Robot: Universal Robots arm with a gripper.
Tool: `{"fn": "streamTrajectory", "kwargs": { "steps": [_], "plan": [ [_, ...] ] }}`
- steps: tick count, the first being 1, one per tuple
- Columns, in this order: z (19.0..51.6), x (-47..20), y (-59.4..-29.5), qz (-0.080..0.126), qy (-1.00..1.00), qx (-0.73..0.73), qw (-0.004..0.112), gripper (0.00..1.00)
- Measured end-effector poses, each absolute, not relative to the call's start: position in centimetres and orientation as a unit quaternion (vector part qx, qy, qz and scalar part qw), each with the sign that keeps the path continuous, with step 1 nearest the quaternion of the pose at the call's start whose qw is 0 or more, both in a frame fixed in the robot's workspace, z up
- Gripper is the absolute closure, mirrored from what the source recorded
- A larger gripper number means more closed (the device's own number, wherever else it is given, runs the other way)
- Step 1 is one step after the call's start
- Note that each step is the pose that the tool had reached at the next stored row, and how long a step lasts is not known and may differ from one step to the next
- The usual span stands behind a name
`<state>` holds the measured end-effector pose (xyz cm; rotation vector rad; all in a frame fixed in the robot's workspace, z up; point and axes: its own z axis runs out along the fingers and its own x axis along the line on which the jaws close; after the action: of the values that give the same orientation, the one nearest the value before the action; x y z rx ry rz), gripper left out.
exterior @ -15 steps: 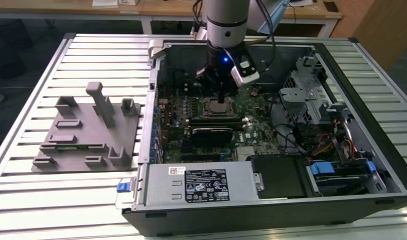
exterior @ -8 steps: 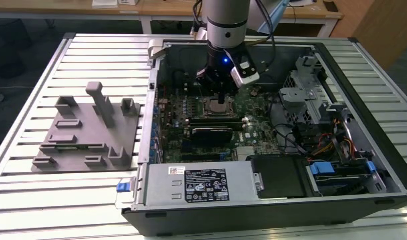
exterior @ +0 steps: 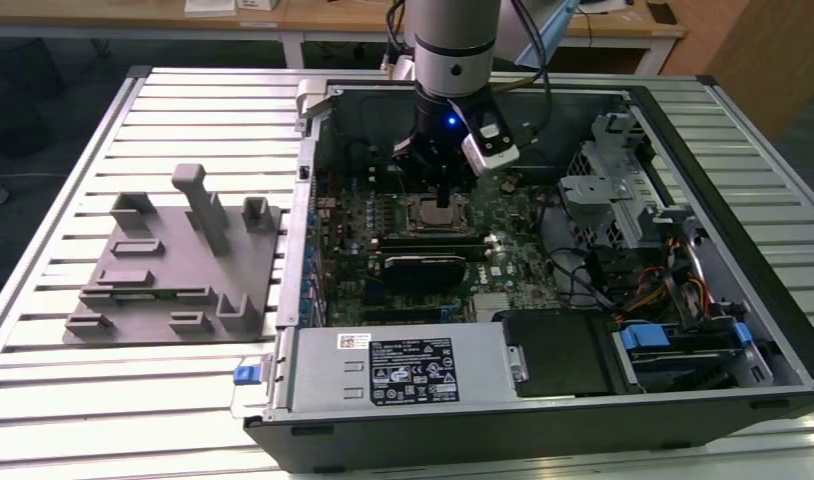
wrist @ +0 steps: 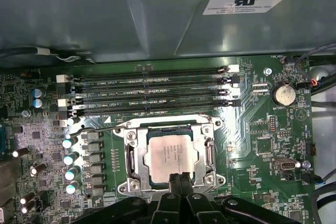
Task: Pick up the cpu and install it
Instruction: 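Install the first cpu locking lever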
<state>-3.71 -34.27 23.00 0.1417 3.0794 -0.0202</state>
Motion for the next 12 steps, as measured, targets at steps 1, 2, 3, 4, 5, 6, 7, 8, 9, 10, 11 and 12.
{"fn": "streamTrajectory", "kwargs": {
  "steps": [1,2,3,4,5,6,7,8,9,10,11,12],
  "plan": [
    [23.0,-3.7,-34.3,-0.007,0.998,0.046,0.029,0.89],
    [23.0,-3.7,-34.3,-0.007,0.998,0.046,0.029,0.89],
    [23.0,-3.8,-34.3,-0.007,0.998,0.046,0.029,0.89],
    [23.0,-3.9,-34.3,-0.006,0.998,0.046,0.029,0.89],
    [23.0,-4.0,-34.3,-0.006,0.998,0.046,0.029,0.89],
    [23.0,-4.3,-34.3,-0.007,0.998,0.046,0.029,0.89],
    [23.0,-4.5,-34.3,-0.007,0.998,0.046,0.029,0.89],
    [23.0,-4.8,-34.3,-0.007,0.998,0.046,0.029,0.89],
    [23.0,-5.0,-34.3,-0.007,0.998,0.046,0.029,0.89],
    [23.0,-5.3,-34.3,-0.007,0.998,0.046,0.029,0.89],
    [23.0,-5.6,-34.3,-0.007,0.998,0.046,0.029,0.89],
    [23.0,-6.0,-34.3,-0.007,0.998,0.046,0.029,0.89]
  ]
}}
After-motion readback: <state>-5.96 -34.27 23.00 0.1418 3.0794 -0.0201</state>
